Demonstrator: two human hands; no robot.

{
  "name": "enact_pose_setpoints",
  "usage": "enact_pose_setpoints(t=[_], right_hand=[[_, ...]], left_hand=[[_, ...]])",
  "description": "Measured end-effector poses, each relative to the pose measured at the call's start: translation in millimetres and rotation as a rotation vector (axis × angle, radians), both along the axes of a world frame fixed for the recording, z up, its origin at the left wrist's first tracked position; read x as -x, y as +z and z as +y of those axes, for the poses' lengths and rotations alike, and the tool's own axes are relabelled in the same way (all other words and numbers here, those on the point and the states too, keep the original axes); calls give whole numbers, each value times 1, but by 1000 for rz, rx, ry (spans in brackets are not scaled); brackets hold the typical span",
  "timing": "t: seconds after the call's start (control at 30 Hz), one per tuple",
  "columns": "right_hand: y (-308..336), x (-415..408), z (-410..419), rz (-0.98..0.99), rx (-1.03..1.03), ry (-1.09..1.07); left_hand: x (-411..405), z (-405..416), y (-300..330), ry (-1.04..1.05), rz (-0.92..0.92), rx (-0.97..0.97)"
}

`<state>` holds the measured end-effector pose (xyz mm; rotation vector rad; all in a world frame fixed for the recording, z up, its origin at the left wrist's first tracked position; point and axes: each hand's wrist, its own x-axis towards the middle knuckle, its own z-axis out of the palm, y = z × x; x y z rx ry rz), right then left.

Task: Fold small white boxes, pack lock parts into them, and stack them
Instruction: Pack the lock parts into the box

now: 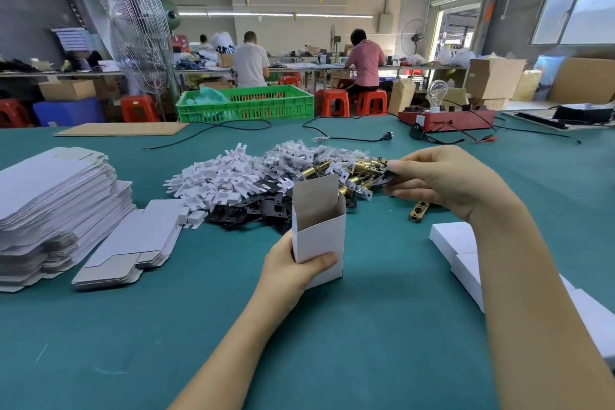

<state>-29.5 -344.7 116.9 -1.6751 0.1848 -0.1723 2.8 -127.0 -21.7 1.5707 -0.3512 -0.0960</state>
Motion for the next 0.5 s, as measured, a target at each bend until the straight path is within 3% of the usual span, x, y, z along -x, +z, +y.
enact_pose_setpoints(t=[0.13,0.27,0.5], right_hand=[[4,3,5,-70,-47,120],[10,5,14,-170,311,97],[15,10,38,-205,549,280]], left_hand=[[2,0,2,-1,-6,-2],[2,1,2,-7,-10,-4],[3,0,4,-12,-30,2]])
